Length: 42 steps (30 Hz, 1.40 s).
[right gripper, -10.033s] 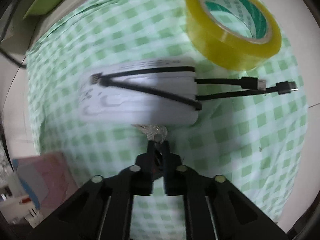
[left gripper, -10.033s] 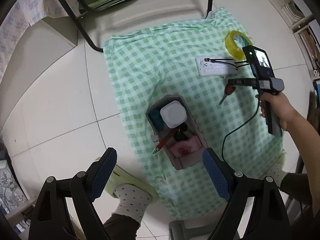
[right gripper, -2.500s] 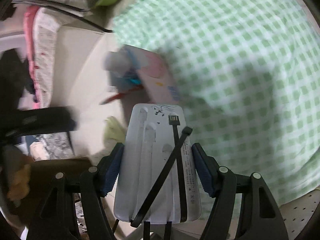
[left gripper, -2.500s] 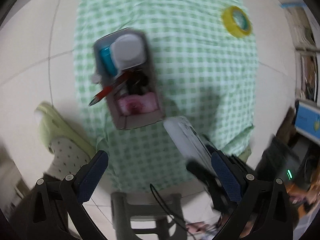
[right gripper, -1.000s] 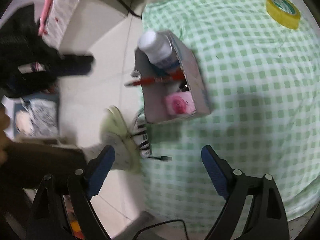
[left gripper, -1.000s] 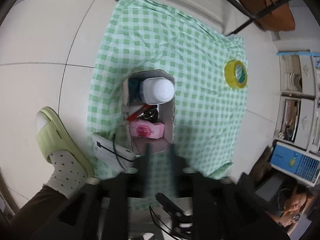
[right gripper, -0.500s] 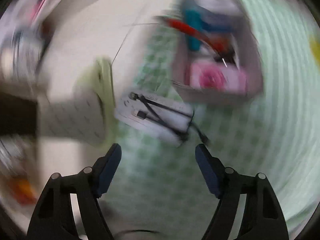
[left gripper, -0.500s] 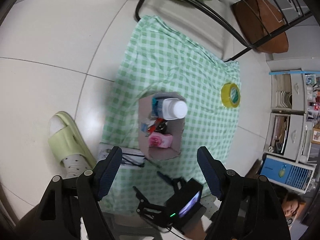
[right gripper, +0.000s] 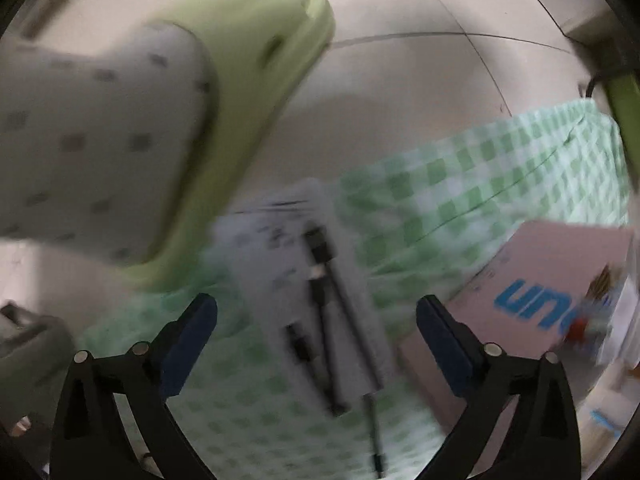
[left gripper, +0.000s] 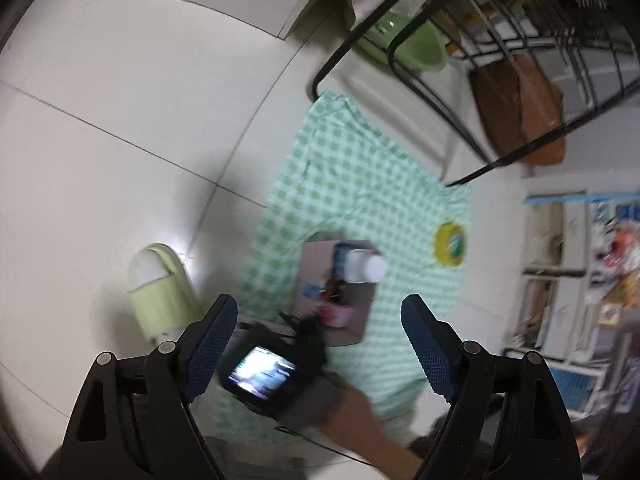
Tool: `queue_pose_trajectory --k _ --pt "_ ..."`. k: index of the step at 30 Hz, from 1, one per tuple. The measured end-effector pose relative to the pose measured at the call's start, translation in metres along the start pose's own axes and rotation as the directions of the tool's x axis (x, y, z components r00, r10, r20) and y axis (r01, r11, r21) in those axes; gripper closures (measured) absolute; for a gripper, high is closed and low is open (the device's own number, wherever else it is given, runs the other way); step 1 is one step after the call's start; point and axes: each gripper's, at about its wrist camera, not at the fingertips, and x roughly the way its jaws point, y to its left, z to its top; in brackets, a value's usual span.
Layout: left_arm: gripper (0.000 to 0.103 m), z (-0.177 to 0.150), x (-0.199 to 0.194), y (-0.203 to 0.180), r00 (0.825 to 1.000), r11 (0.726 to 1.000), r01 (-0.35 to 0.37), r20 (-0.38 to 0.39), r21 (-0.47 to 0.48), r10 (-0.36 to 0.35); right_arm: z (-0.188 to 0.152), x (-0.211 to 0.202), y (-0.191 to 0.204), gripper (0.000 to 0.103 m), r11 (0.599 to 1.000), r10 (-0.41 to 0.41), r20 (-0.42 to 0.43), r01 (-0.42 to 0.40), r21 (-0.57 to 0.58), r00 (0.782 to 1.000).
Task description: Organize rigid objects
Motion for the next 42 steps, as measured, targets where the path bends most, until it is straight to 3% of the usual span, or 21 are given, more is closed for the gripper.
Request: queue_pose_trajectory --k 6,8,10,11,12,16,23,30,35,39,42 --pt "0.02 -0.002 -0.011 0.001 0.999 1.0 0.028 0.018 0.012 -0.028 0.009 0.035 0.004 0.004 0.995 0.058 -0.143 -0.07 -0.075 0.988" --pt "0.02 0.001 -0.012 0.009 0.999 0.999 0.041 0.015 -0.006 -0.041 0.007 0.035 0.002 0.008 0.995 0.067 -0.121 -0.076 -0.068 0.99" --pt "0.02 0.004 -0.011 0.013 0.999 0.998 0.052 0.012 -0.029 -0.052 0.004 0.023 0.005 0.029 0.993 0.073 -0.078 -0.08 -0.091 0.994" --pt "0.02 0.004 -0.011 0.015 0.998 0.998 0.057 0.012 -0.041 -0.057 -0.001 0.018 0.006 0.033 0.993 0.04 -0.064 -0.046 -0.111 0.997" --pt "0.02 0.006 -0.01 0.016 0.998 0.997 0.063 0.015 -0.049 -0.063 -0.005 0.012 0.007 0.033 0.993 0.039 -0.051 -0.044 -0.11 0.998" --pt "0.02 0.006 -0.013 0.014 0.998 0.998 0.056 0.023 -0.037 -0.056 -0.034 -0.006 0.0 0.033 0.98 0.2 -0.003 -0.2 -0.007 0.98" --pt "0.02 0.003 -0.005 -0.005 0.998 0.998 0.062 0.001 -0.004 -0.062 -0.101 -0.074 -0.004 0.033 0.947 0.269 0.181 -0.293 0.129 0.946" --pt "0.02 -0.003 0.009 -0.026 1.0 0.997 -0.005 -0.011 0.08 0.006 -0.147 -0.14 -0.058 0.033 0.91 0.175 0.349 -0.286 0.299 0.921" --pt "0.02 -0.005 0.017 -0.033 0.998 0.994 -0.053 -0.015 0.097 0.055 -0.14 -0.163 -0.111 0.033 0.865 0.051 0.437 -0.258 0.429 0.898" --pt "0.02 -0.006 0.021 -0.039 0.998 0.994 -0.061 -0.019 0.089 0.063 -0.143 -0.158 -0.143 0.033 0.772 -0.07 0.501 -0.271 0.575 0.863" --pt "0.02 -0.004 0.024 -0.043 0.997 0.994 -0.067 -0.019 0.083 0.069 -0.138 -0.135 -0.147 0.033 0.707 -0.128 0.493 -0.27 0.654 0.86"
